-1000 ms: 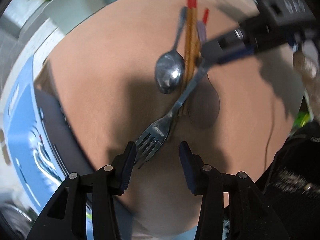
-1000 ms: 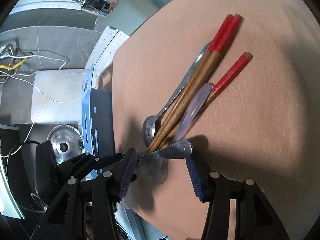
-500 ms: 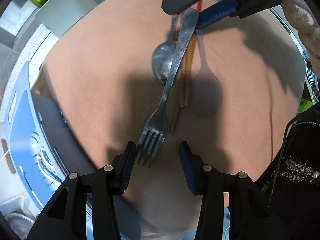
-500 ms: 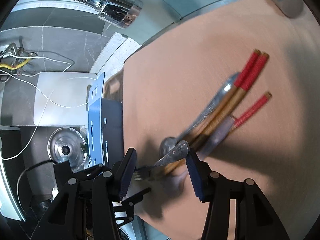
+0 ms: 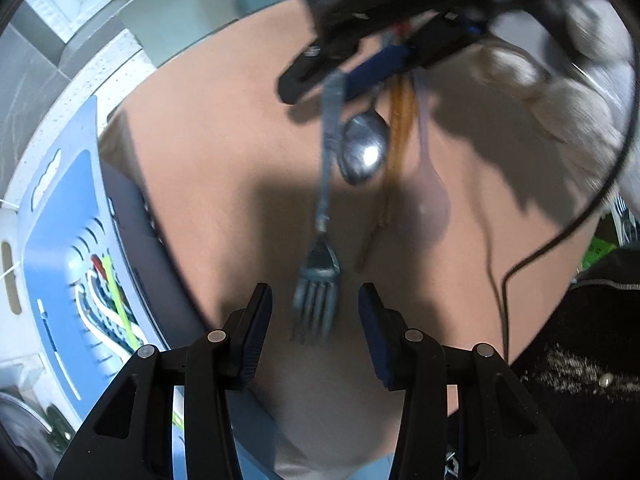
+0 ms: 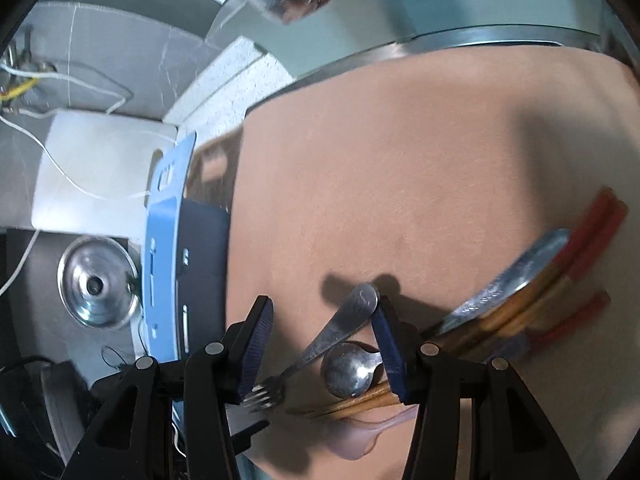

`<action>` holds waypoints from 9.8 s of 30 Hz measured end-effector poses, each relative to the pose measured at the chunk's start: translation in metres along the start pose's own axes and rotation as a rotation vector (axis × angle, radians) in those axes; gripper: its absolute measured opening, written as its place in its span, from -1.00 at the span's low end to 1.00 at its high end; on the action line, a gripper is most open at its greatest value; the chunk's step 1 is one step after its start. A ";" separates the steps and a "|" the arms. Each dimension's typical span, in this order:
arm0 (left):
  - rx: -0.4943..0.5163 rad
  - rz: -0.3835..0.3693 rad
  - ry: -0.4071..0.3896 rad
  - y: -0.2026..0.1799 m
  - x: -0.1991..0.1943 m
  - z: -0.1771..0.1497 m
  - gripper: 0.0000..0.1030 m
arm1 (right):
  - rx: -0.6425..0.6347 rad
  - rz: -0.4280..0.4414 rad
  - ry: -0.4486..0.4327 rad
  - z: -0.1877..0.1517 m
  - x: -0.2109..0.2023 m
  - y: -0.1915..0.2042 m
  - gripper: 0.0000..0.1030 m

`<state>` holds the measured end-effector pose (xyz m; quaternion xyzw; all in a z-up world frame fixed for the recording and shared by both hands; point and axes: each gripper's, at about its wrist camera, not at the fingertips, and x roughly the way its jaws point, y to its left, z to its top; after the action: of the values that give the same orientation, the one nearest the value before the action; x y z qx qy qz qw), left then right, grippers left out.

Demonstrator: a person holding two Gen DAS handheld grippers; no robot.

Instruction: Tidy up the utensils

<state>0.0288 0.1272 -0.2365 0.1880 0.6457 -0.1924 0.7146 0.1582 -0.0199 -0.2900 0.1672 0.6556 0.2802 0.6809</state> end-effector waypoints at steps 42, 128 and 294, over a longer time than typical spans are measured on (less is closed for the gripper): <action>-0.074 0.009 0.012 0.002 0.013 -0.019 -0.30 | -0.007 -0.069 -0.023 -0.001 0.014 0.009 -0.95; -0.170 0.039 -0.061 -0.010 0.012 -0.047 -0.06 | -0.123 -0.141 0.071 0.005 0.031 0.040 -0.79; -0.541 -0.005 -0.313 0.079 -0.003 -0.104 -0.70 | -0.191 0.096 0.261 -0.021 0.126 0.199 -0.94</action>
<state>-0.0185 0.2487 -0.2415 -0.0423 0.5563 -0.0420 0.8289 0.1029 0.2091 -0.2742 0.0951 0.7002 0.3929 0.5885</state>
